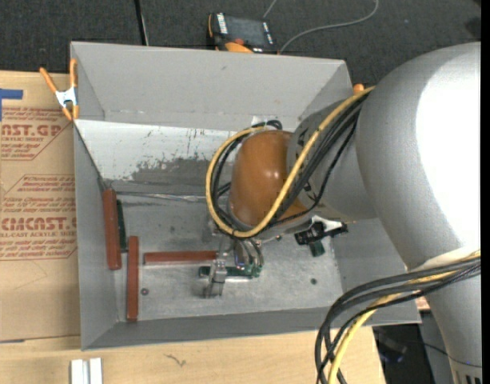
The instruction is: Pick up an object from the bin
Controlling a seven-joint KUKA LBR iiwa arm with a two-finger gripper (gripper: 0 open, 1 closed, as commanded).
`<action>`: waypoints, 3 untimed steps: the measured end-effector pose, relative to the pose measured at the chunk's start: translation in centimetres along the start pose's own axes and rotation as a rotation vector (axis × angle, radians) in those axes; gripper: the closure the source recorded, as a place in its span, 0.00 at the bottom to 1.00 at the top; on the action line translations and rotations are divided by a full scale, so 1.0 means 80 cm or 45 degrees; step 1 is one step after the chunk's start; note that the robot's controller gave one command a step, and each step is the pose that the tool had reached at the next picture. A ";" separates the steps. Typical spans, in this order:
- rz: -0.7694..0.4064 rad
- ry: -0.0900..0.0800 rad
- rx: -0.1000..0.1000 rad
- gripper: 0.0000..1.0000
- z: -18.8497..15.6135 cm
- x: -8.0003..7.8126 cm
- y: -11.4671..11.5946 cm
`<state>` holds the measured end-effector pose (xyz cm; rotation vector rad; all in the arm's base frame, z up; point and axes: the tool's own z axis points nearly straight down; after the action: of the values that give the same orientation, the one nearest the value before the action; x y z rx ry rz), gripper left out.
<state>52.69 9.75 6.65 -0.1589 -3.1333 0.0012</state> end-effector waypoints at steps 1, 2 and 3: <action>0.000 -0.005 -0.003 1.00 -0.004 -0.002 0.001; -0.034 -0.008 -0.002 1.00 -0.047 0.011 -0.005; 0.003 -0.006 -0.002 1.00 -0.057 0.010 -0.028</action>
Offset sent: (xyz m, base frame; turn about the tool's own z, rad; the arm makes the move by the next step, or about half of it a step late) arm 0.0000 0.0000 0.0000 0.0000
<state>51.70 7.63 11.23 -0.1624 -3.1376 -0.0005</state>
